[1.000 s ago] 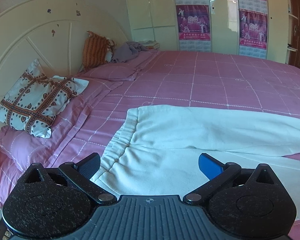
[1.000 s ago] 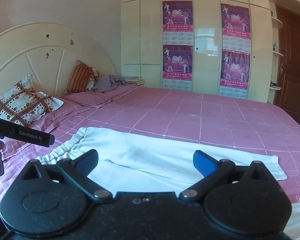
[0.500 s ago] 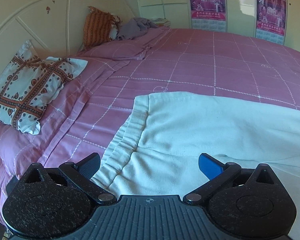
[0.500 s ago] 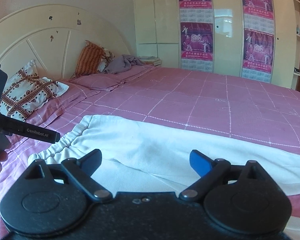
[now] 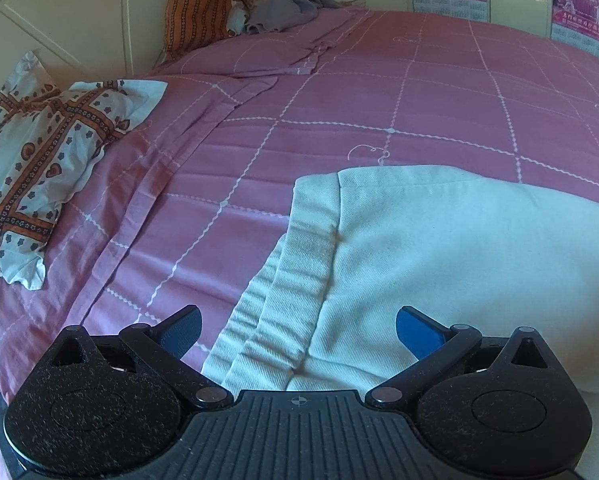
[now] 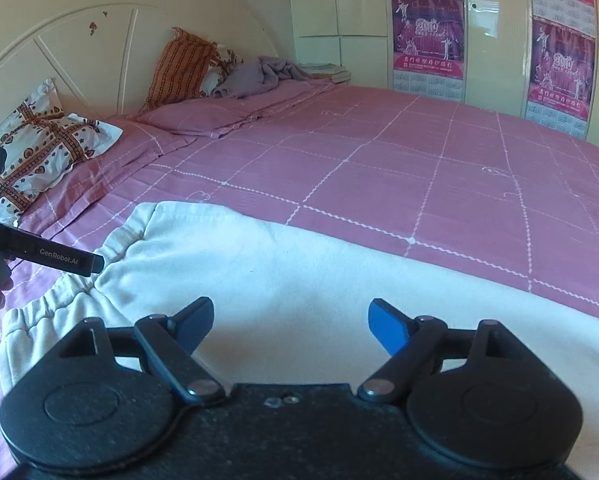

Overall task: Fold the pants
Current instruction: 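Close both grippers on the waistband edge of the sweatpants, then lift the waistband with both grippers and fold it over toward the leg hems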

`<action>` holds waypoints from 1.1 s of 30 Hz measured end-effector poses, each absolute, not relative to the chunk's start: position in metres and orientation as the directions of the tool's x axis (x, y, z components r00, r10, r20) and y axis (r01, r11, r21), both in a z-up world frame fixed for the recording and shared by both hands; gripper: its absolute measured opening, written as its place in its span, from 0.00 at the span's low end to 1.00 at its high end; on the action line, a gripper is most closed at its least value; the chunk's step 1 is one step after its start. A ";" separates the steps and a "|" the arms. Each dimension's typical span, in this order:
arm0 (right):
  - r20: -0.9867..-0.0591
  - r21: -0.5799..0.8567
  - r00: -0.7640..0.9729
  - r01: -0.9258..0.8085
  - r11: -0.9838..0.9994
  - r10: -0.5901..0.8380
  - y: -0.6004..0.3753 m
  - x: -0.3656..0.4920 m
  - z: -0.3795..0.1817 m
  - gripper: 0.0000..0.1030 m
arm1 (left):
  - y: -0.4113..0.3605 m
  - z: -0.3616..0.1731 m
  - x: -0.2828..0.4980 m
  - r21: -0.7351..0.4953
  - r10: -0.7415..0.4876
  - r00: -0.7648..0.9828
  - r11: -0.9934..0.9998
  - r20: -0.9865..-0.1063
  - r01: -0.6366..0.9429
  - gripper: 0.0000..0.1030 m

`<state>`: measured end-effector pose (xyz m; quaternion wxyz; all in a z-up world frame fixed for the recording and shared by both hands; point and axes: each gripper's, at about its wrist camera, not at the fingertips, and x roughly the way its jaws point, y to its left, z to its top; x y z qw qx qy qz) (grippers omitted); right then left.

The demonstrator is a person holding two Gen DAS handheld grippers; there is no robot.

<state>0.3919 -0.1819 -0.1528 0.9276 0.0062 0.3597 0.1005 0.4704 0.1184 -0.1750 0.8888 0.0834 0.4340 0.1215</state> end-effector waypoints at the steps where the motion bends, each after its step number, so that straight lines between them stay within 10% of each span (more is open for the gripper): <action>1: -0.674 0.075 0.714 -0.185 0.980 0.187 -0.182 0.402 -0.157 0.83 | 0.122 -0.179 0.476 0.253 0.289 0.592 0.956 -0.752 -0.146 1.00; 8: -0.730 0.029 0.656 -0.255 0.967 0.194 -0.174 0.481 -0.187 0.83 | 0.146 -0.205 0.519 0.211 0.257 0.569 0.967 -0.781 -0.146 0.98; 10: -0.743 0.014 0.644 -0.262 0.965 0.186 -0.173 0.501 -0.195 0.83 | 0.155 -0.213 0.531 0.189 0.244 0.552 0.970 -0.797 -0.155 0.75; 18: -0.810 -0.070 0.574 -0.298 0.952 0.120 -0.175 0.548 -0.235 0.75 | 0.161 -0.231 0.540 0.078 0.131 0.567 0.990 -0.813 -0.116 0.49; 20: -0.811 -0.053 0.565 -0.331 0.942 0.153 -0.174 0.547 -0.236 0.56 | 0.155 -0.231 0.538 0.079 0.123 0.568 0.992 -0.814 -0.102 0.38; 22: -0.816 -0.038 0.552 -0.348 0.937 0.172 -0.170 0.542 -0.231 0.11 | 0.148 -0.230 0.534 0.109 0.140 0.577 0.990 -0.805 -0.088 0.33; 33: -0.697 -0.088 0.635 -0.537 0.839 0.333 -0.124 0.357 -0.134 0.09 | 0.166 -0.178 0.445 0.040 0.057 0.645 0.998 -0.762 -0.040 0.18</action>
